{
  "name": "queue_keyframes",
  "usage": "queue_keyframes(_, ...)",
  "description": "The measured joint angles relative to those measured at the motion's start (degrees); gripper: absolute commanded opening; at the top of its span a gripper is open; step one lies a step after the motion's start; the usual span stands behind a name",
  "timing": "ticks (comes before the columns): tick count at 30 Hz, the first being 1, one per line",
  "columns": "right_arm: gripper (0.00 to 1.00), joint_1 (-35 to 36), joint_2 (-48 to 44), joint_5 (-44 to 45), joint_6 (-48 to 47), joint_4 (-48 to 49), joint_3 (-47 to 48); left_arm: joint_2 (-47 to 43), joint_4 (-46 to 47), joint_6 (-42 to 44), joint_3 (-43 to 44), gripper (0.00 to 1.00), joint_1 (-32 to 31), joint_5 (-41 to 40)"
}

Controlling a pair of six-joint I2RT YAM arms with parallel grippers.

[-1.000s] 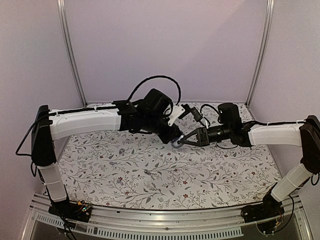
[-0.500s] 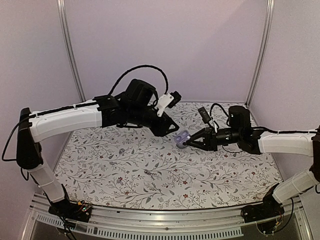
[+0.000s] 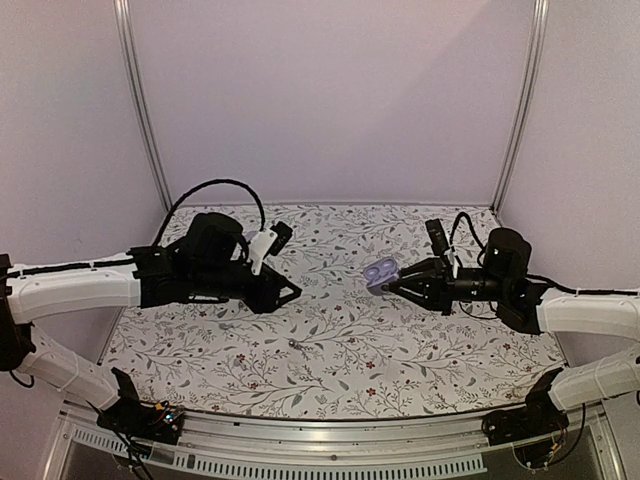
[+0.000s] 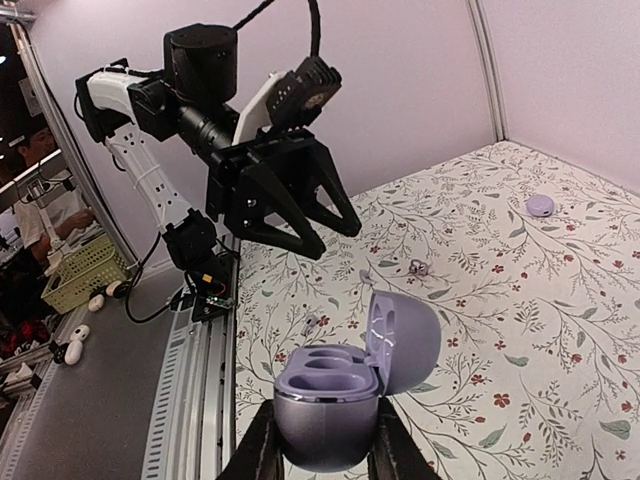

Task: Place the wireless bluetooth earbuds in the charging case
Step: Pick up the right earbud from the center of the board.

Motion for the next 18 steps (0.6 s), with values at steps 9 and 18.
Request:
queue_keyframes(9,0.00,0.0,-2.8,-1.3,-1.6,5.6,-3.0,-5.6,-1.9,-3.5,-11.7,0.47,-0.7,-1.2)
queue_keyframes(18,0.00,0.0,-4.5,-8.1,-2.7,8.7,-5.7,-5.4,-2.2,12.3,-12.4,0.49,0.6,4.0)
